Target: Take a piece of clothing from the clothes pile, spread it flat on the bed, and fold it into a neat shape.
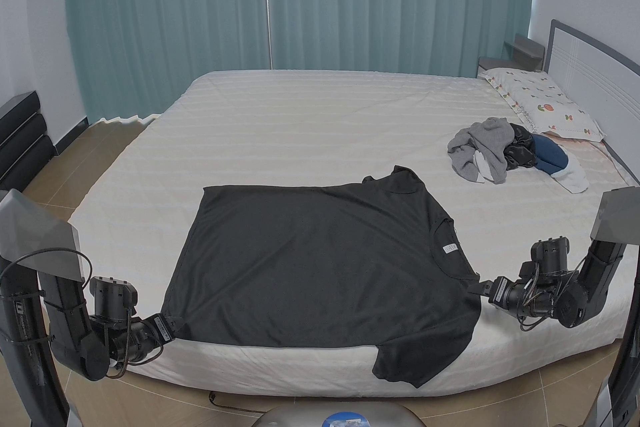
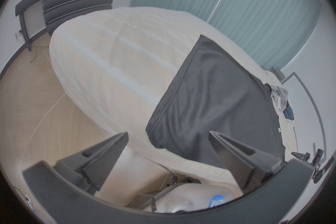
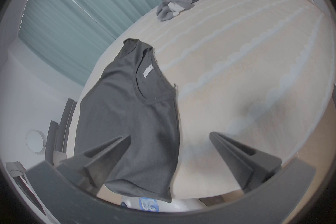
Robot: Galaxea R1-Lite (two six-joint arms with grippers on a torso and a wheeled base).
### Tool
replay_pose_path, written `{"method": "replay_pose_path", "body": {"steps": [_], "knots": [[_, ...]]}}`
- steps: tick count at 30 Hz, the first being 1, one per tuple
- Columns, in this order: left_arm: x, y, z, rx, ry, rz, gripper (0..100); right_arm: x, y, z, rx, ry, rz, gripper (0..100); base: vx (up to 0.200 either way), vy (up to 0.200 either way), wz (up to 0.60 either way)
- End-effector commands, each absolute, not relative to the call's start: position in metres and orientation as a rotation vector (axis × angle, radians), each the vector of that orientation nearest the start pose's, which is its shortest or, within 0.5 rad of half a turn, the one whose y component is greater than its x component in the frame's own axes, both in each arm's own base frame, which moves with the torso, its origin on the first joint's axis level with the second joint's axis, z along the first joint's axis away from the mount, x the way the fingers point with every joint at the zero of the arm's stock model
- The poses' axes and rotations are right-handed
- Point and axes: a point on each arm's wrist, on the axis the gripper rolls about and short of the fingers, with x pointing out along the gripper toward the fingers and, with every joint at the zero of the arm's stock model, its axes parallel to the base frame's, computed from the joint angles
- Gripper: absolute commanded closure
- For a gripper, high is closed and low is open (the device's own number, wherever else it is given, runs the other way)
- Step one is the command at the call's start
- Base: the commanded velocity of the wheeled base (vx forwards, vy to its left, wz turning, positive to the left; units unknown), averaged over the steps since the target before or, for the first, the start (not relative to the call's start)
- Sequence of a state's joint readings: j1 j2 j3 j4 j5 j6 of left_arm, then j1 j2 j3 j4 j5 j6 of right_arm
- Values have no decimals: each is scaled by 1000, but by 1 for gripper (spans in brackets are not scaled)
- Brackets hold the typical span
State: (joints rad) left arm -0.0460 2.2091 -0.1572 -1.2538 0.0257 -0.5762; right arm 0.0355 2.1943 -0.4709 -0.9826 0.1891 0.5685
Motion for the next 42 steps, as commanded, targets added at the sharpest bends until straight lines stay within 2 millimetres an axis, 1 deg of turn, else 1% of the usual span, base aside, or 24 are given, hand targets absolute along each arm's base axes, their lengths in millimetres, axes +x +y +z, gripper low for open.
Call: {"method": "replay_pose_path", "body": {"steps": [1, 2, 4, 7, 10, 12, 16, 19, 24, 32, 36, 42], "knots": [[239, -8, -8, -529, 708, 199, 0, 306, 5, 6, 623, 713, -8, 0, 0, 0, 0], [239, -6, 0, -535, 668, 194, 0, 308, 2, 12, 671, 693, -5, 0, 0, 0, 0], [240, -6, 5, -537, 650, 188, 0, 310, 0, 15, 733, 684, -3, 0, 0, 0, 0], [241, -7, 4, -545, 650, 189, 0, 312, -2, 18, 827, 684, 0, 0, 0, 0, 0], [244, -6, 3, -555, 647, 195, 0, 313, -3, 19, 864, 684, 3, 0, 0, 0, 0], [247, -1, 4, -582, 629, 215, 0, 313, -3, 21, 870, 677, 7, 0, 0, 0, 0], [252, 5, 5, -609, 602, 237, 0, 314, -2, 27, 903, 657, 7, 0, 0, 200, 0], [252, 6, 4, -609, 604, 240, 0, 314, -2, 32, 912, 643, 13, 0, 0, 200, 0], [253, 5, 3, -608, 611, 237, 0, 314, -2, 34, 912, 633, 15, 0, 0, 200, 0], [253, 4, 1, -608, 617, 236, 0, 314, -2, 35, 911, 630, 18, 0, 0, 0, 0], [256, 5, 2, -621, 604, 240, 0, 314, 0, 36, 908, 628, 21, 0, 0, 0, 0], [257, 4, -2, -628, 617, 242, 0, 320, 3, 37, 901, 619, 27, 0, 200, 0, 0]]}}
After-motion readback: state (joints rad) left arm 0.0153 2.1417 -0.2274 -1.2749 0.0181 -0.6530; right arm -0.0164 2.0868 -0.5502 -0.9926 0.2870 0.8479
